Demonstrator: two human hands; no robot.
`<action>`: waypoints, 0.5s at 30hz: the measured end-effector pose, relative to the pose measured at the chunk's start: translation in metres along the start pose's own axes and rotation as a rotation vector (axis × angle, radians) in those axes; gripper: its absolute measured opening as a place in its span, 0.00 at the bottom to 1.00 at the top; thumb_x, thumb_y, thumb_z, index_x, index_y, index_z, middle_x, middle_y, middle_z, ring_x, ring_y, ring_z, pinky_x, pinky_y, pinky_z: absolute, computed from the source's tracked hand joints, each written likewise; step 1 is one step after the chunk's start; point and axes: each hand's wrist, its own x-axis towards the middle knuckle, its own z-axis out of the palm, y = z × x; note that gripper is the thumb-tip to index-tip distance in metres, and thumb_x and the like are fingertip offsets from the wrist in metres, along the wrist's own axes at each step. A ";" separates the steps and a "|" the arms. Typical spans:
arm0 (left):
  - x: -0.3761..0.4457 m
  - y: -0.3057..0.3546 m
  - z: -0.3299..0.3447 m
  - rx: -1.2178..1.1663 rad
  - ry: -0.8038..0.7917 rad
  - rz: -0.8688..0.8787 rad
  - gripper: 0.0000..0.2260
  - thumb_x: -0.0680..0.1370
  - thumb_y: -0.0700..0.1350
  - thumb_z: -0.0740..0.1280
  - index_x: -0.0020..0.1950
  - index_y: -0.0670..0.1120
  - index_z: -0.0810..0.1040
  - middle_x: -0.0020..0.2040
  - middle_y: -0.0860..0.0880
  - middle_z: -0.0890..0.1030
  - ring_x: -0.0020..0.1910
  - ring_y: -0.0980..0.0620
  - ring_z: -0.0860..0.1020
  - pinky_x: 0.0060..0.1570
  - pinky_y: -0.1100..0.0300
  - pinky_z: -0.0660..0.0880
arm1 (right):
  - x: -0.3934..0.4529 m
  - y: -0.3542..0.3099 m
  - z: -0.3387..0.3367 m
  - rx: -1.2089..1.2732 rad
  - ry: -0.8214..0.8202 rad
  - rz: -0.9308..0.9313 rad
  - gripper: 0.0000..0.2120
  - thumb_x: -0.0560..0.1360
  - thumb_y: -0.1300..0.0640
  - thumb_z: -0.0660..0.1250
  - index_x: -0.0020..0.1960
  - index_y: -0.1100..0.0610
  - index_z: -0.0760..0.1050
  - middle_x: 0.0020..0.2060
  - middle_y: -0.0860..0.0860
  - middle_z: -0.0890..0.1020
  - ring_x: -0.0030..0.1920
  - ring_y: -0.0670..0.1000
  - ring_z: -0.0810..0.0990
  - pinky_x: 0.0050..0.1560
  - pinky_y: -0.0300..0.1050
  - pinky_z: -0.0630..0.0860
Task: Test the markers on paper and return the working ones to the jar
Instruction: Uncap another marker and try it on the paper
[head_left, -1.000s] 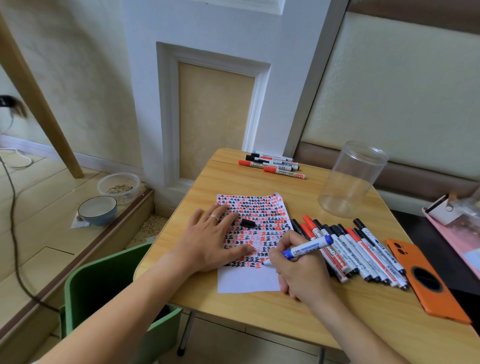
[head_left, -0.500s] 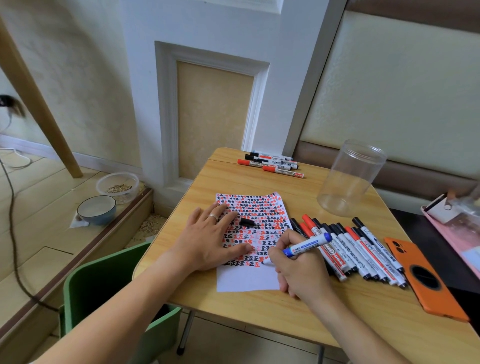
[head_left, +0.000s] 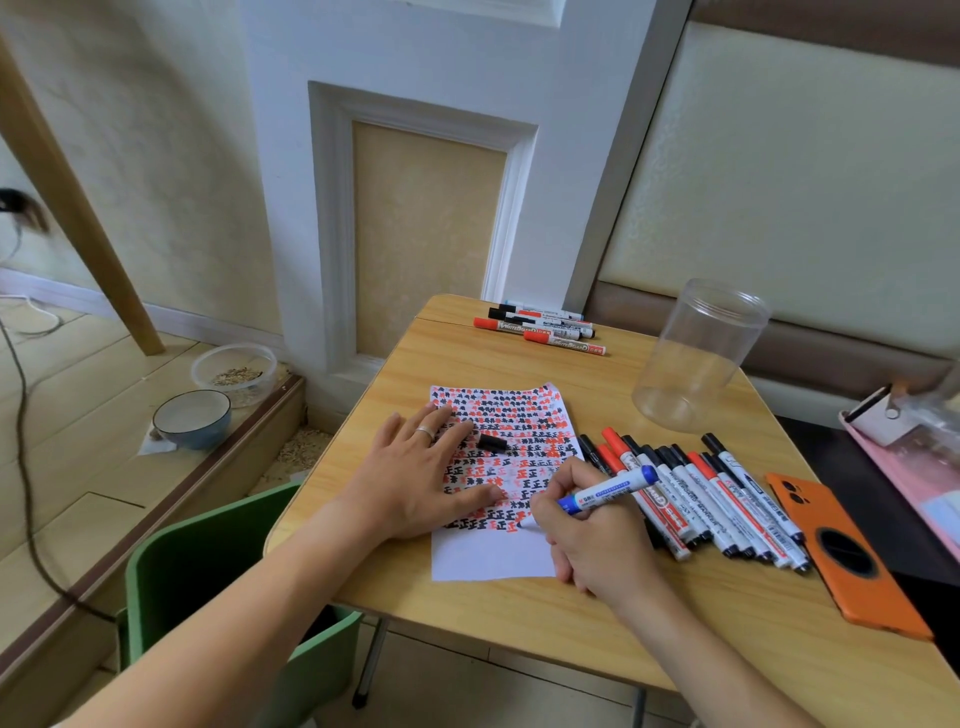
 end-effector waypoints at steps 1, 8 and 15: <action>0.000 0.000 0.000 0.000 -0.002 -0.001 0.50 0.67 0.82 0.39 0.83 0.56 0.51 0.84 0.51 0.49 0.82 0.52 0.43 0.80 0.45 0.43 | 0.000 0.000 0.000 -0.004 0.000 -0.002 0.10 0.79 0.60 0.70 0.41 0.58 0.72 0.20 0.57 0.72 0.18 0.53 0.69 0.21 0.39 0.62; -0.001 0.000 -0.001 -0.011 -0.008 0.000 0.50 0.67 0.82 0.40 0.83 0.57 0.51 0.84 0.52 0.49 0.82 0.53 0.43 0.80 0.45 0.42 | 0.000 -0.002 0.000 -0.016 -0.011 0.003 0.09 0.79 0.61 0.69 0.42 0.60 0.72 0.21 0.57 0.72 0.18 0.51 0.69 0.21 0.37 0.62; 0.000 -0.001 -0.003 -0.017 -0.018 -0.002 0.50 0.67 0.83 0.40 0.83 0.57 0.51 0.84 0.52 0.50 0.82 0.52 0.44 0.80 0.45 0.42 | 0.001 -0.001 -0.001 -0.030 -0.014 -0.008 0.08 0.78 0.62 0.69 0.42 0.62 0.71 0.21 0.57 0.72 0.17 0.50 0.69 0.21 0.36 0.62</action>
